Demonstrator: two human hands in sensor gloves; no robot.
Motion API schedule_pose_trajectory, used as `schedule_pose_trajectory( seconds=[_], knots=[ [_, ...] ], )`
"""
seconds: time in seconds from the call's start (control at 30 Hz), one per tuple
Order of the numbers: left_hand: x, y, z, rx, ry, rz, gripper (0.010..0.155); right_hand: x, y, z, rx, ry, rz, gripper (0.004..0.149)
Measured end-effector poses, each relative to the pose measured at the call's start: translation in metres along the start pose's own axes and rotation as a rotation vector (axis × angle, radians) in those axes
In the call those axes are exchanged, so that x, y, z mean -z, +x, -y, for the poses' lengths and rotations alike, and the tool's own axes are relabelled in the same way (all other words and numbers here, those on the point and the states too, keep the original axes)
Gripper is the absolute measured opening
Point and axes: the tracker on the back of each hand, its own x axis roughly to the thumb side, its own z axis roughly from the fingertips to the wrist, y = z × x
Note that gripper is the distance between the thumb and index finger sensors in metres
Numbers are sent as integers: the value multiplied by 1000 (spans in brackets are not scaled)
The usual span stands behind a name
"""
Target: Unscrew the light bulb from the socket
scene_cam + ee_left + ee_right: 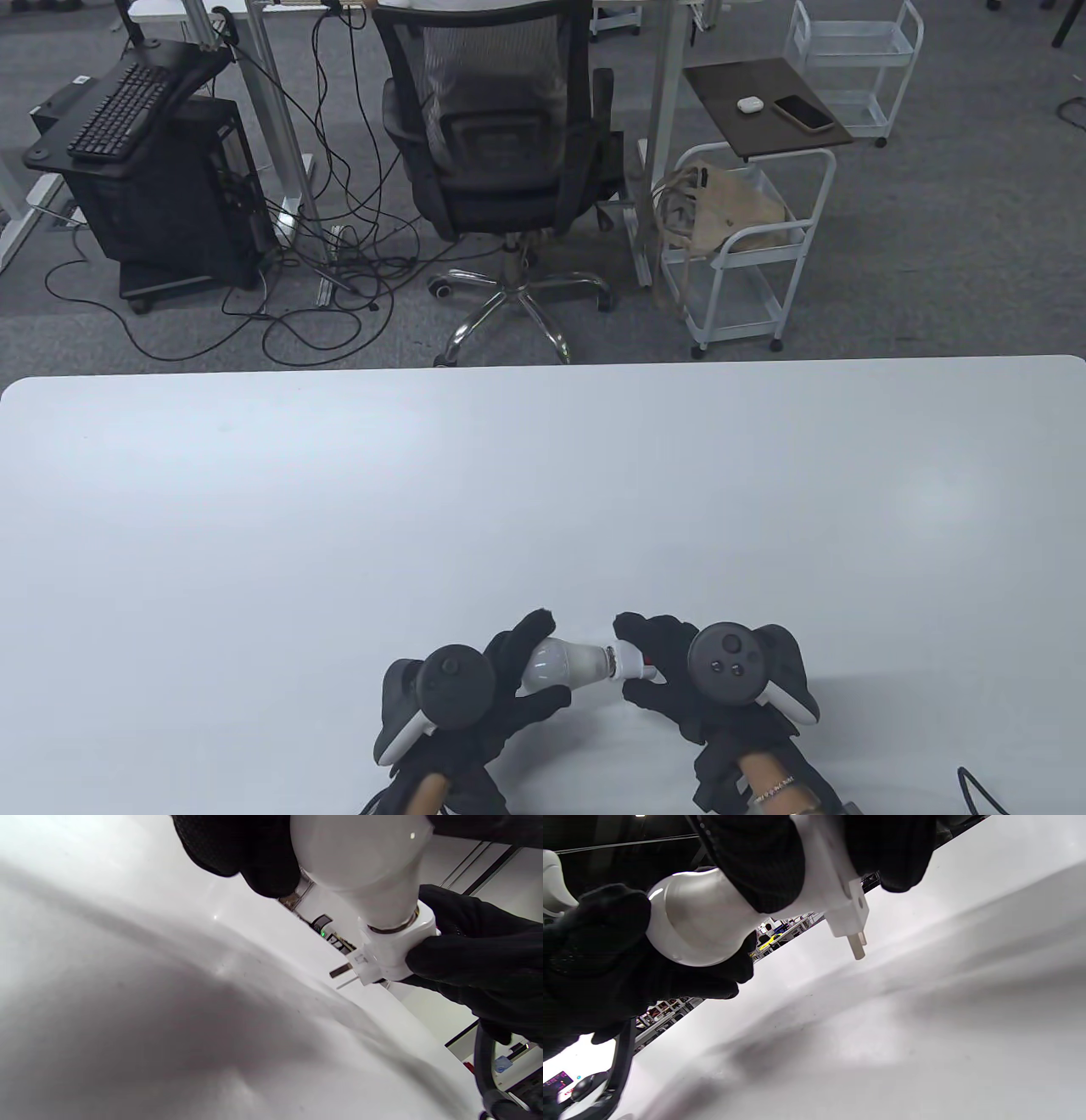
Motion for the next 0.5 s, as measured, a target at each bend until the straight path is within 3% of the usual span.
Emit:
schedule_pose_trajectory(
  seconds=[0.13,0.27,0.5],
  knots=[
    [-1,5,-1,71,1,14,92,1,-1,0,8,2,-3,67],
    [-1,6,0,83,26,13,82,0,-2,0,17,-3,-7,67],
    [-1,1,-1,22,27,-9,80,1,-2,0,10,5,-3,67]
  ],
)
